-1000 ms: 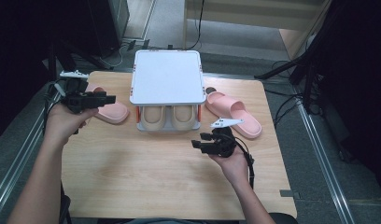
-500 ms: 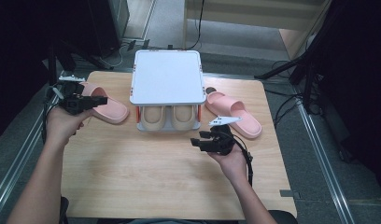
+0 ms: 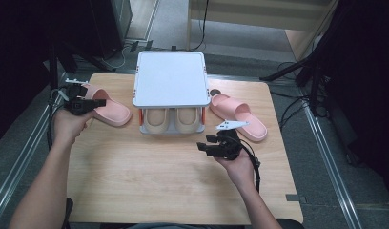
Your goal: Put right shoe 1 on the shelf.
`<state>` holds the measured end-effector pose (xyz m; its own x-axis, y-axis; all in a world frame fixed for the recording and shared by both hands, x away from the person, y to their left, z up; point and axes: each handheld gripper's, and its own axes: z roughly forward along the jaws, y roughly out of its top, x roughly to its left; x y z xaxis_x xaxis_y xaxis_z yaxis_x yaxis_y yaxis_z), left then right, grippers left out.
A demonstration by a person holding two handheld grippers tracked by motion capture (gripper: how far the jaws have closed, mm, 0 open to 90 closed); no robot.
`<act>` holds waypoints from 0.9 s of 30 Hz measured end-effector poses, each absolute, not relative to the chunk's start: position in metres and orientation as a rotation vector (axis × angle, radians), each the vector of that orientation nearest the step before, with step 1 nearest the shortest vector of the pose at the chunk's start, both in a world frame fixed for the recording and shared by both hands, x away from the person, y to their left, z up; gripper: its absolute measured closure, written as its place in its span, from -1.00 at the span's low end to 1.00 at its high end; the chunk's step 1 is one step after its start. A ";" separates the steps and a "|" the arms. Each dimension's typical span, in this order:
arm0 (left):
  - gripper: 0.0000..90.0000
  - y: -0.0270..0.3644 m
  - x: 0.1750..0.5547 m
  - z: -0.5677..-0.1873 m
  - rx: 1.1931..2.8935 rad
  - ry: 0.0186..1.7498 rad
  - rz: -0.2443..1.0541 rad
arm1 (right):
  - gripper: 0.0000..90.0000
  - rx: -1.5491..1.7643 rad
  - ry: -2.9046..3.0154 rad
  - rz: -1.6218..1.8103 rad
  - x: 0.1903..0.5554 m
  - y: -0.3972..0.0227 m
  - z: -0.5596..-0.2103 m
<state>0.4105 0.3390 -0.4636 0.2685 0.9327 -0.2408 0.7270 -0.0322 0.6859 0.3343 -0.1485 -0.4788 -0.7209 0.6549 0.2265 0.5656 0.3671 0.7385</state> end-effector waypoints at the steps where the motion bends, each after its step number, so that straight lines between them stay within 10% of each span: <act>1: 0.99 0.340 0.412 -0.466 1.802 1.519 0.358 | 0.11 1.123 2.512 1.292 0.334 -0.148 -0.479; 27: 0.96 0.356 0.426 -0.509 1.811 1.646 0.355 | 0.13 1.158 2.502 1.268 0.329 -0.152 -0.483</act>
